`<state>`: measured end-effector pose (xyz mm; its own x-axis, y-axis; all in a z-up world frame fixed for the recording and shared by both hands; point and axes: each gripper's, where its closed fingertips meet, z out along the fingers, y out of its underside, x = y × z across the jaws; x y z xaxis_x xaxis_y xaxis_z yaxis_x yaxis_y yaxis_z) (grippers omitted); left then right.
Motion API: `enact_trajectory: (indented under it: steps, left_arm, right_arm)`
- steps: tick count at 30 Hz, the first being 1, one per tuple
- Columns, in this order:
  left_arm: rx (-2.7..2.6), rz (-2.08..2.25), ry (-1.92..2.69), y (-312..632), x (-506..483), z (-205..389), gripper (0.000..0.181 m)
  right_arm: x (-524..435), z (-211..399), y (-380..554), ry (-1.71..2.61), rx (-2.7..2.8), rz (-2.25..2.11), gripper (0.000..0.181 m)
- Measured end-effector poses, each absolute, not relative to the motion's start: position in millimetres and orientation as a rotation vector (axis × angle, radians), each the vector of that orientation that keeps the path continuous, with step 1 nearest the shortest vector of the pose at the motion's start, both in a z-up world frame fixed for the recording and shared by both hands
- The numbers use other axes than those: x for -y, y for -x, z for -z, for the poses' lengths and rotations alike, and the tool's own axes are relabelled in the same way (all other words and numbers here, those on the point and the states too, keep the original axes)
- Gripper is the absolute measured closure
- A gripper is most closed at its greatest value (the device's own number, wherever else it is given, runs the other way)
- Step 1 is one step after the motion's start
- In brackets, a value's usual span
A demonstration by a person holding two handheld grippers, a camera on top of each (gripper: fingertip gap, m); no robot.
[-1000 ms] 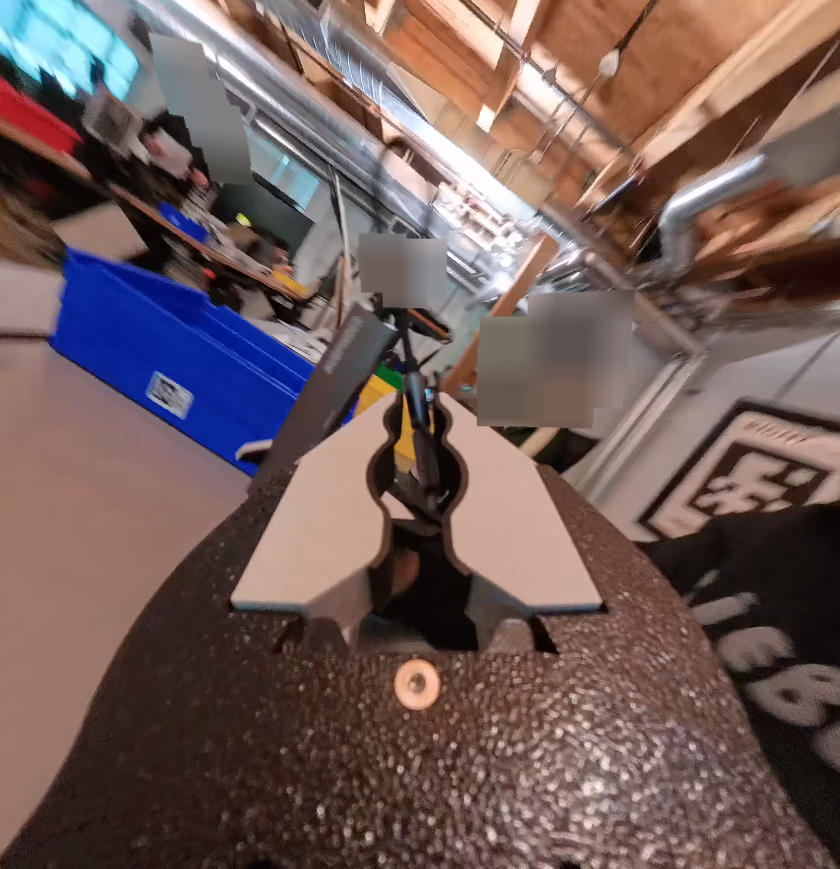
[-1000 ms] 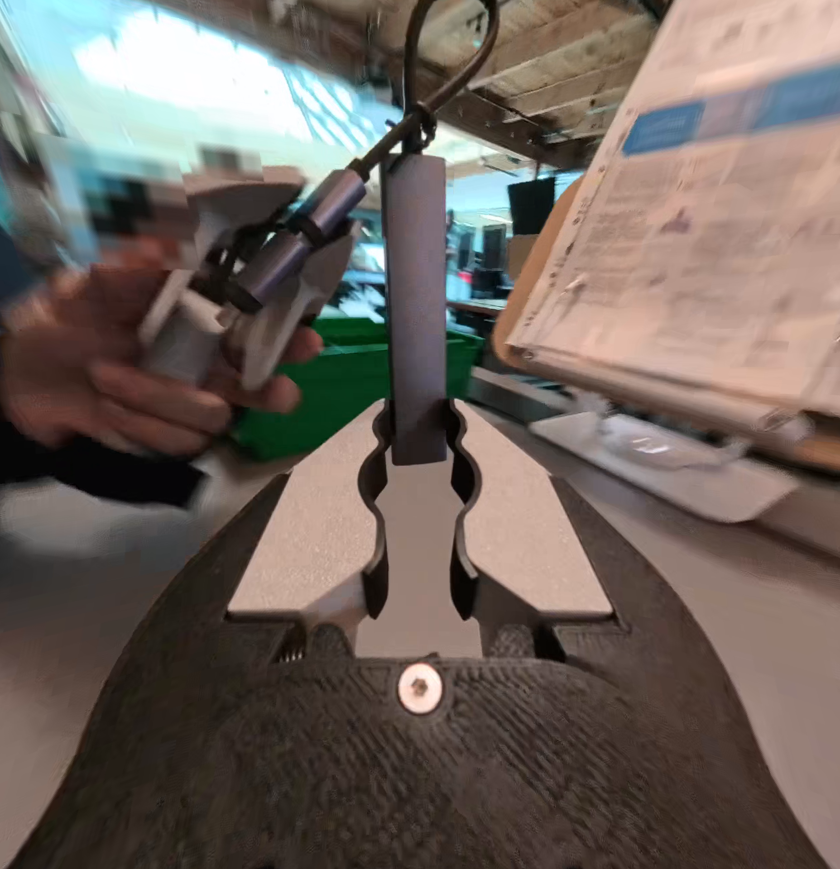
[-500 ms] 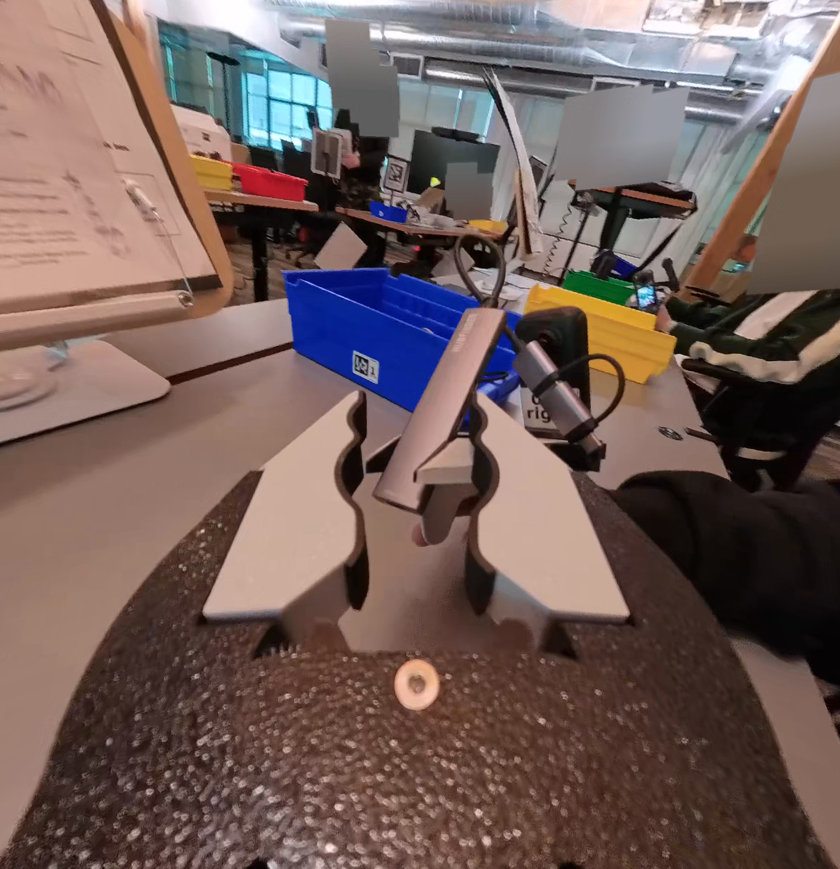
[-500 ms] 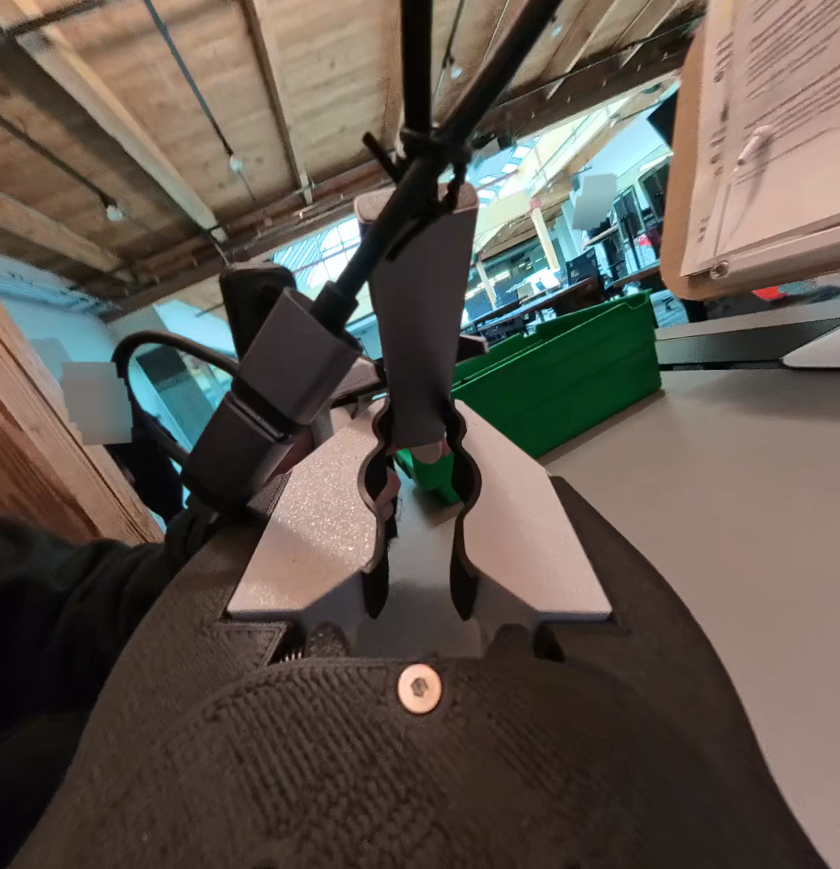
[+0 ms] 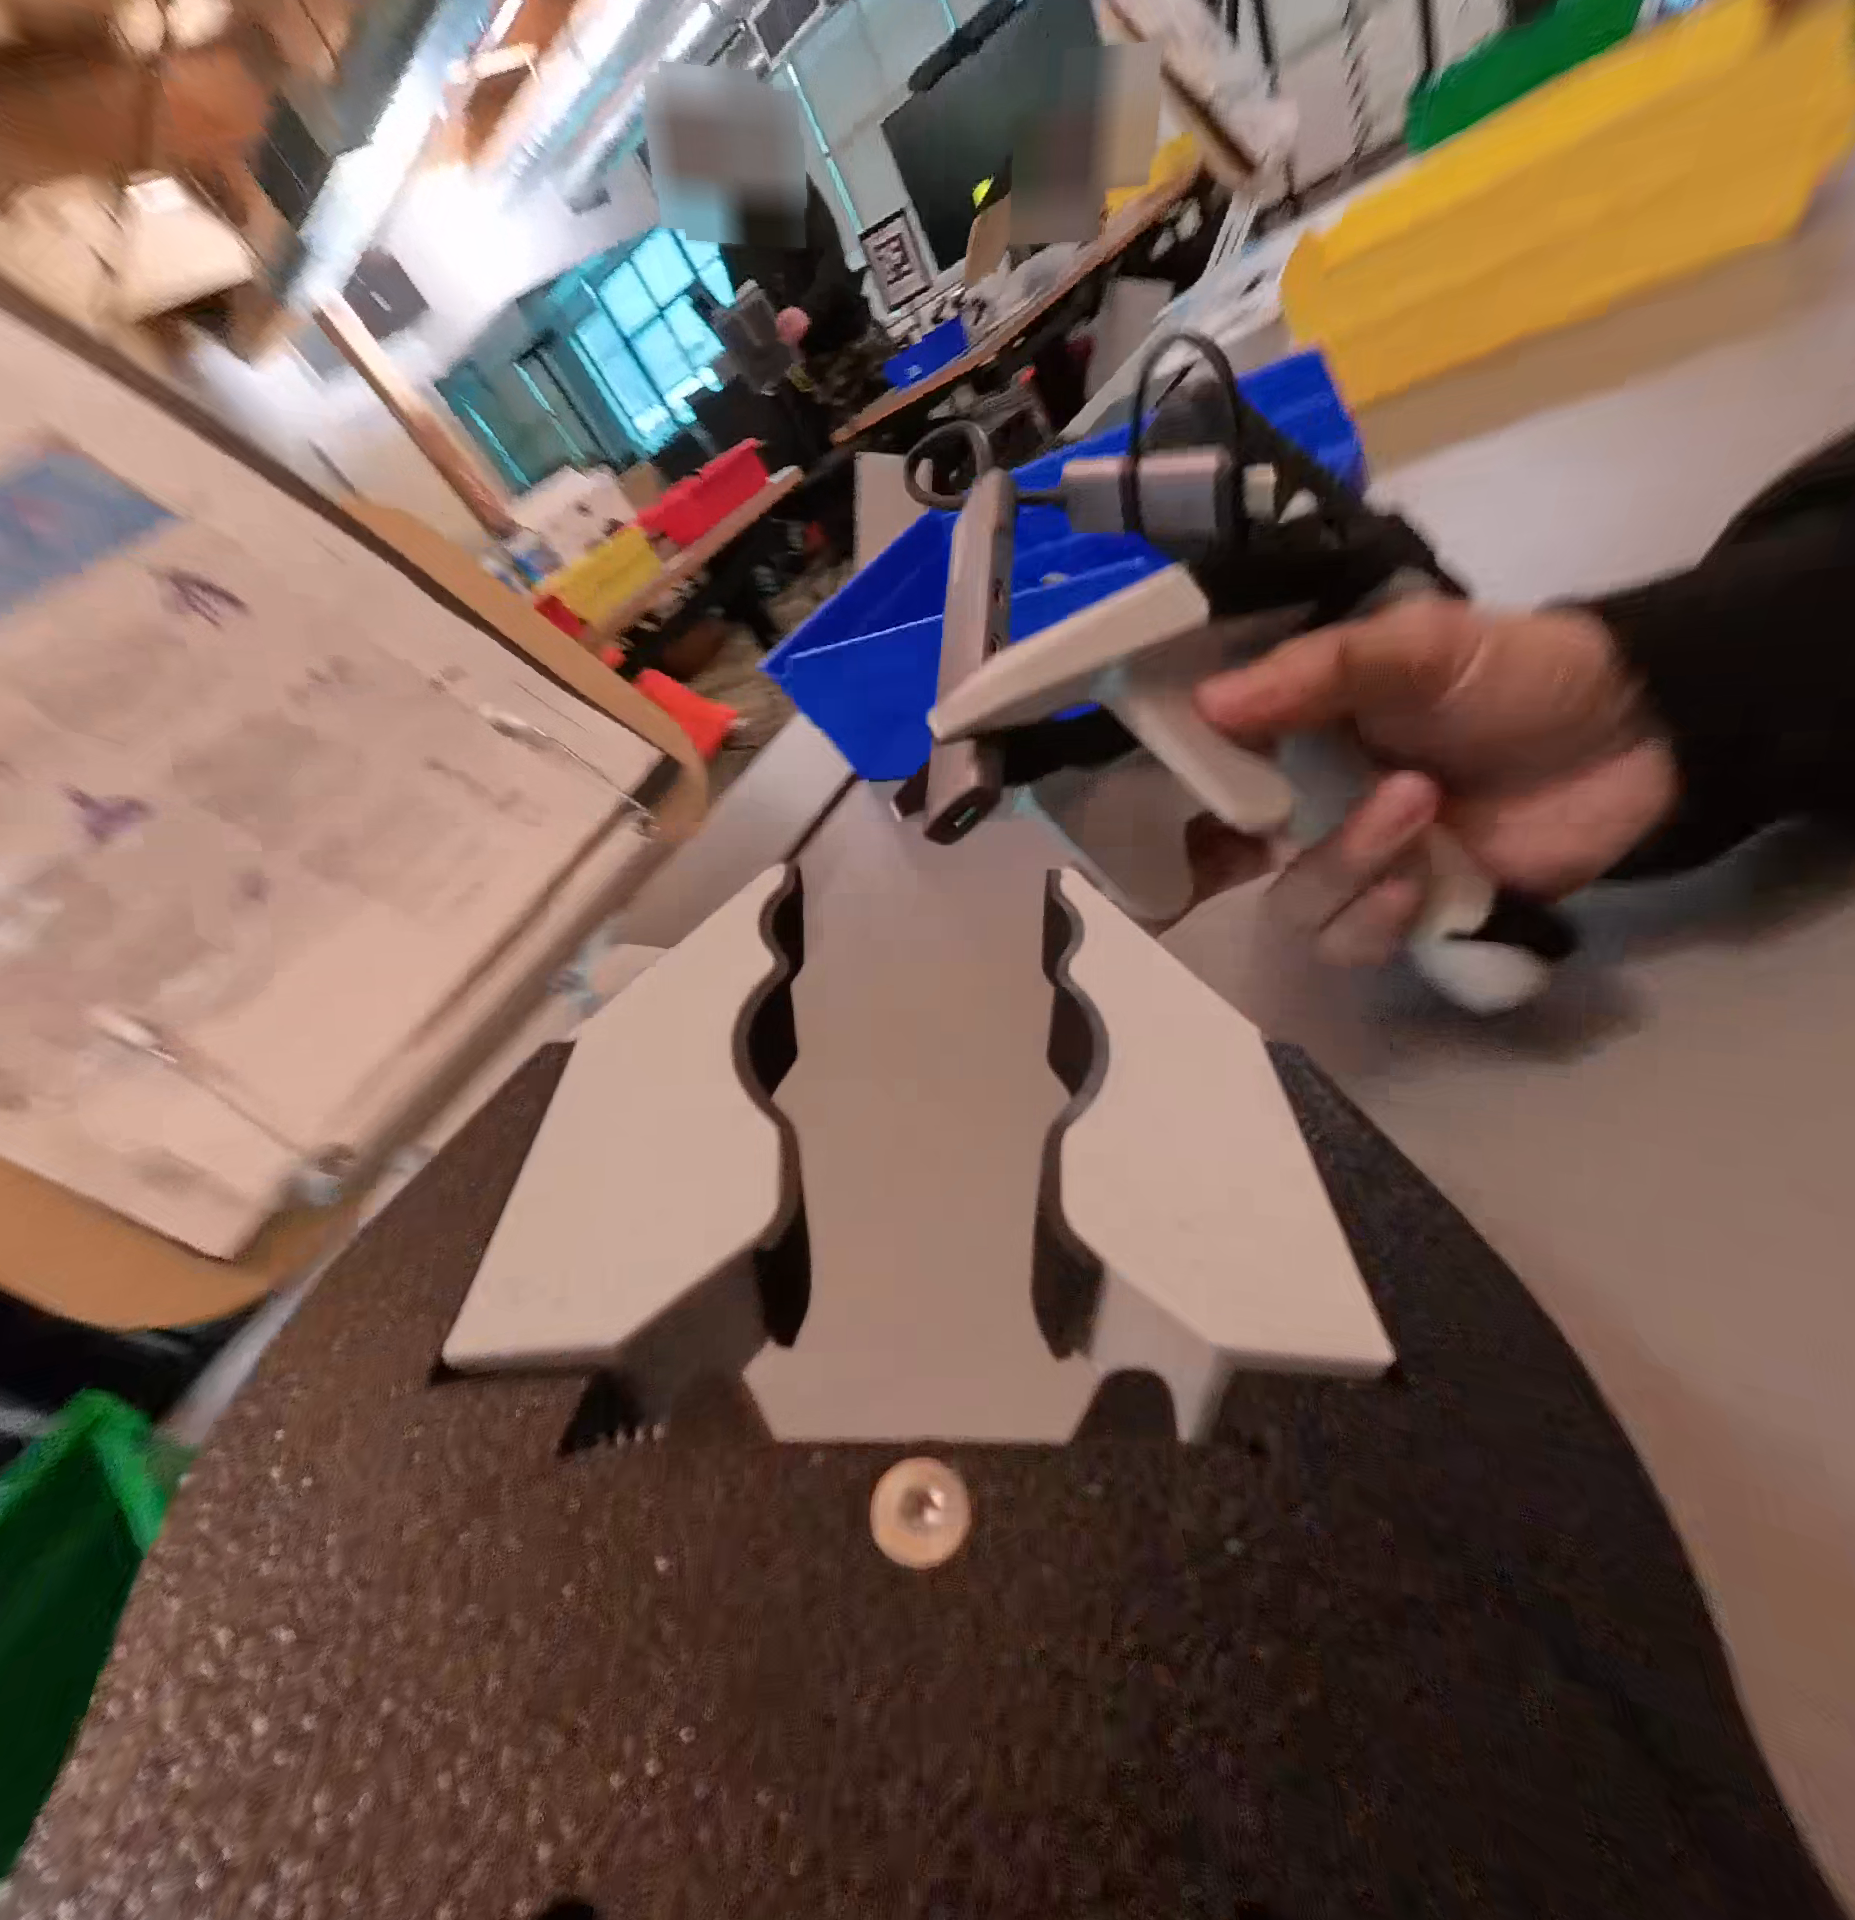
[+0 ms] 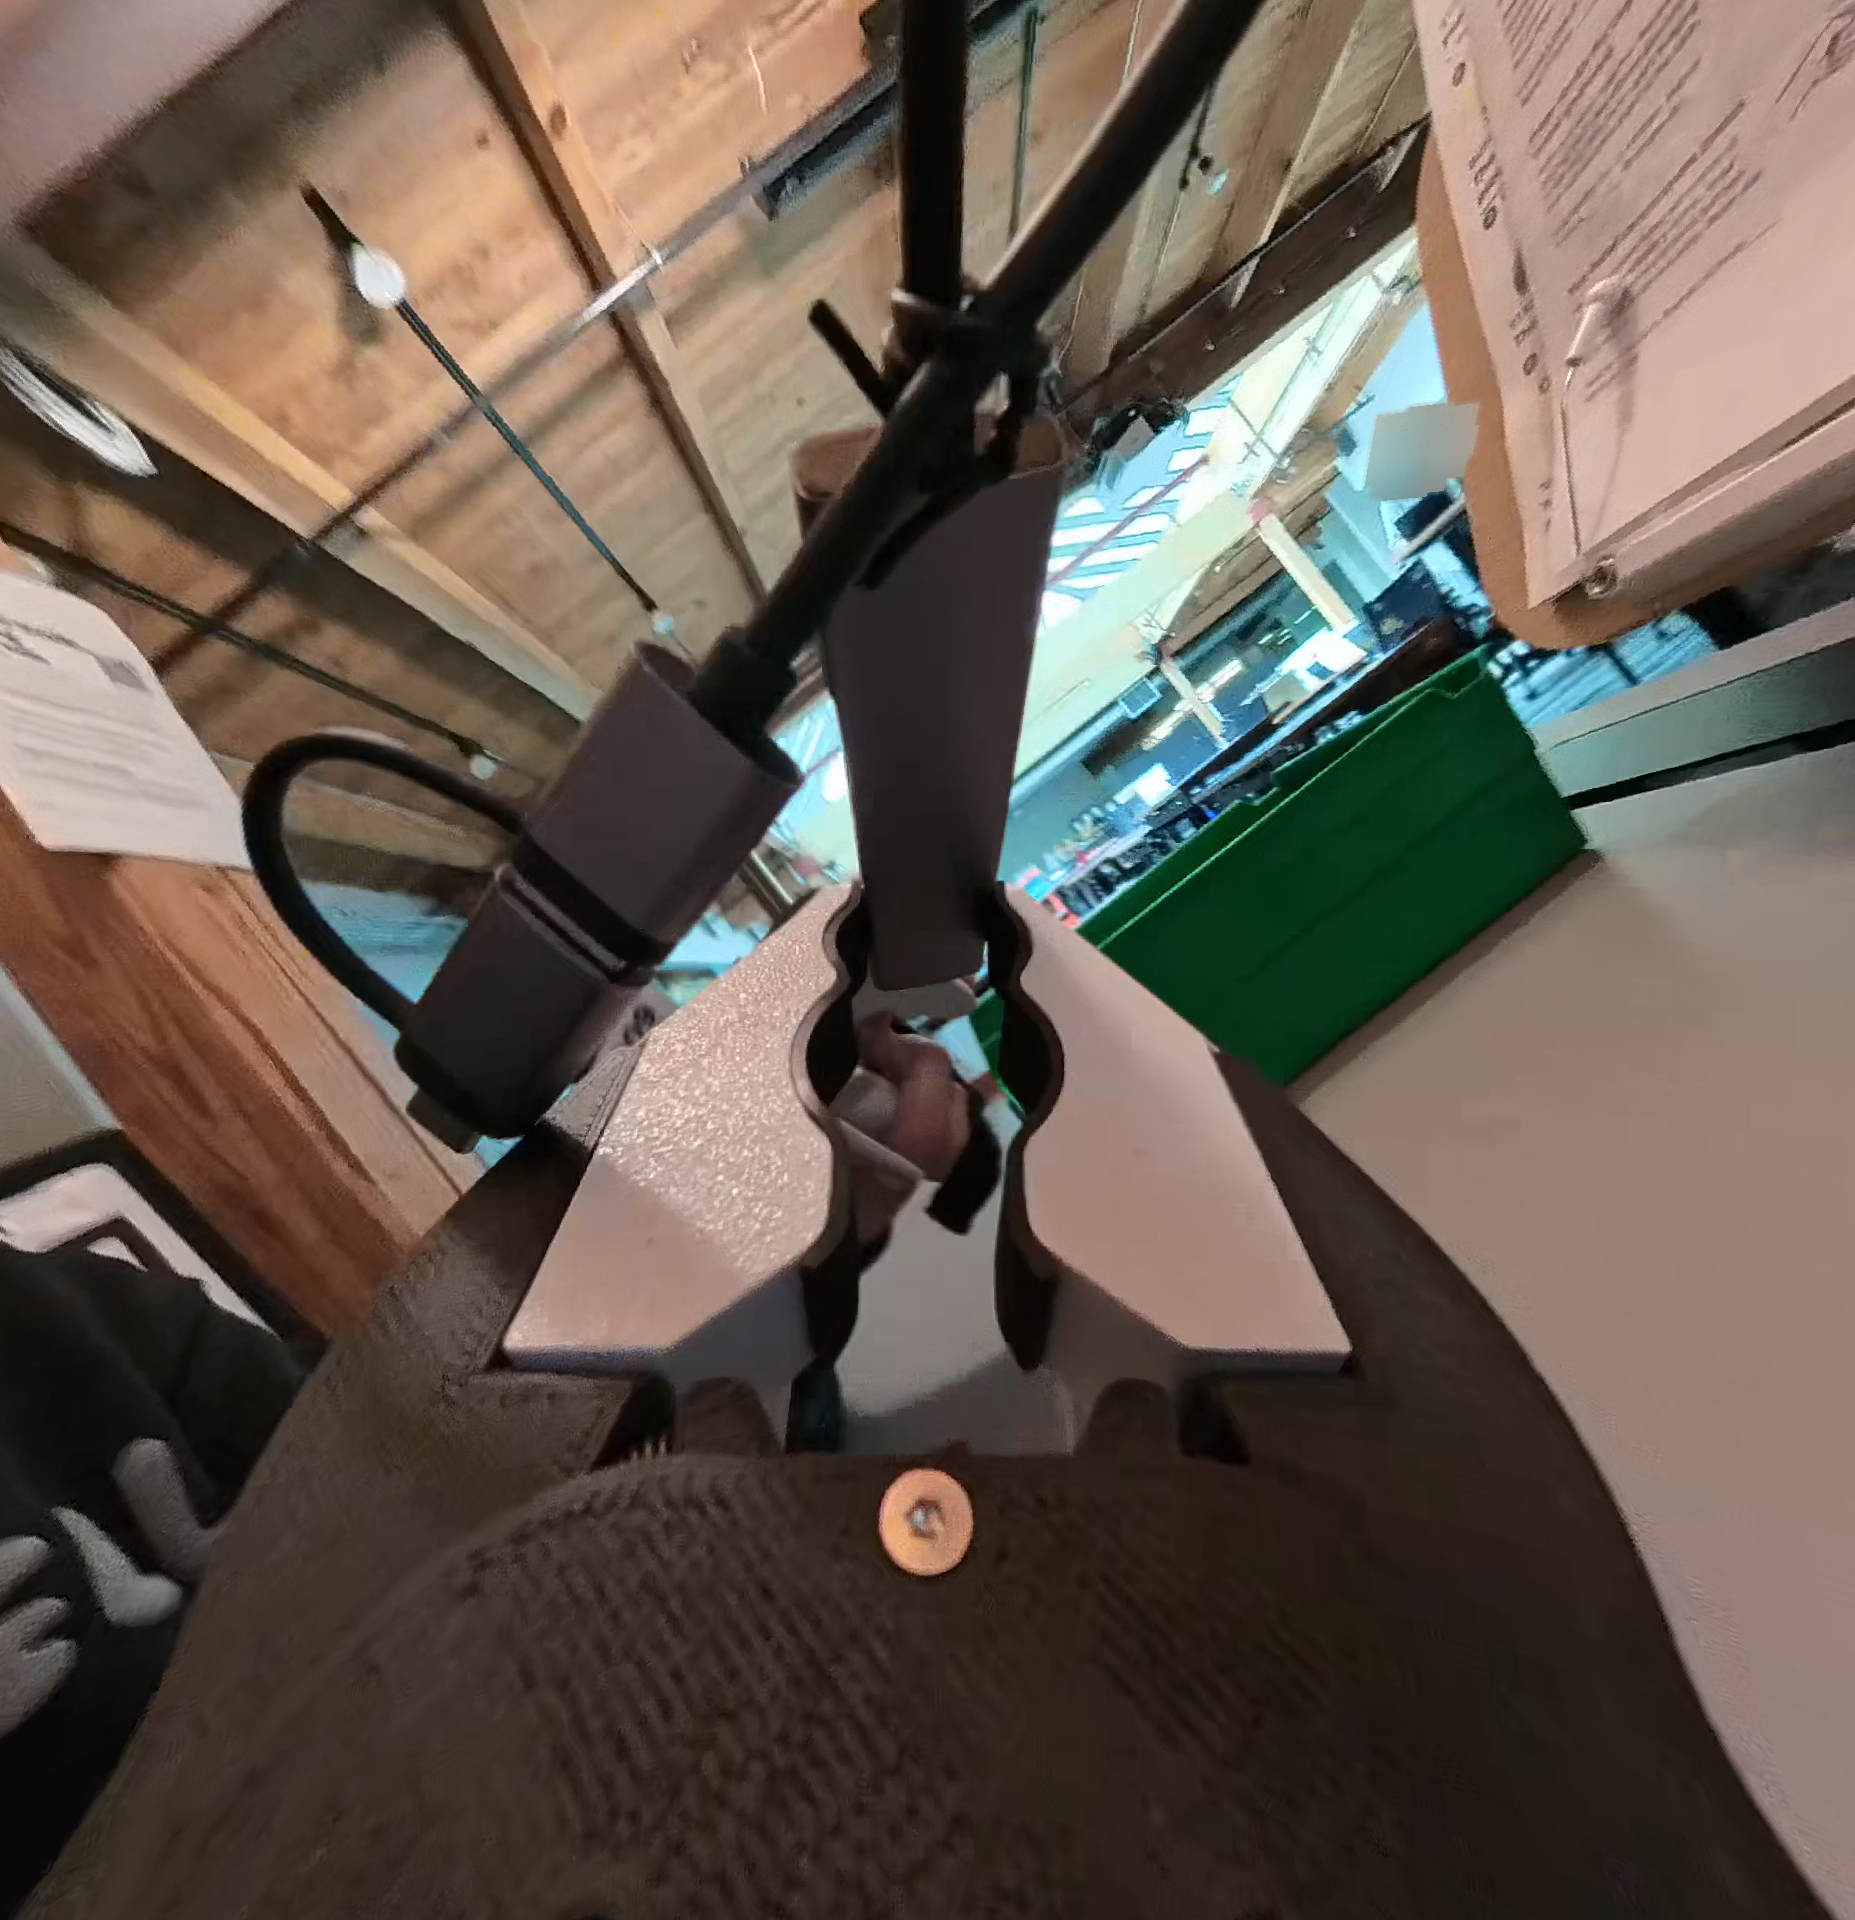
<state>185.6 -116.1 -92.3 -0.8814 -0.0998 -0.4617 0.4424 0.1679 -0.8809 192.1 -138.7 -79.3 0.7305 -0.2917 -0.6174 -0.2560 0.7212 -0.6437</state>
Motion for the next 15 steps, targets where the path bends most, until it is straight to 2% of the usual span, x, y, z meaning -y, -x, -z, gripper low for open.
enact_trajectory:
  steps: [4, 5, 7, 10, 11, 15]
  left_arm:
    - [-1.830, 1.542, -0.475, -178, 128, 97, 0.143]
    - [-1.789, 1.515, -0.483, -178, 131, 98, 0.148]
    - [-1.710, 1.480, -0.480, -178, 134, 96, 0.172]
    - [-1.650, 1.433, -0.515, -179, 132, 92, 0.175]
    - [-1.606, 1.406, -0.518, -180, 130, 87, 0.175]
    - [-1.504, 1.354, -0.469, -201, 106, 62, 0.175]
  right_arm:
    - [126, 79, -186, 0.799, -0.766, -0.100, 0.160]
    - [121, 81, -185, 0.817, -0.762, -0.114, 0.160]
    - [114, 83, -183, 0.832, -0.760, -0.149, 0.160]
    - [114, 81, -182, 0.840, -0.753, -0.159, 0.159]
    - [118, 80, -184, 0.842, -0.771, -0.128, 0.153]
    - [150, 87, -191, 0.991, -0.861, 0.079, 0.087]
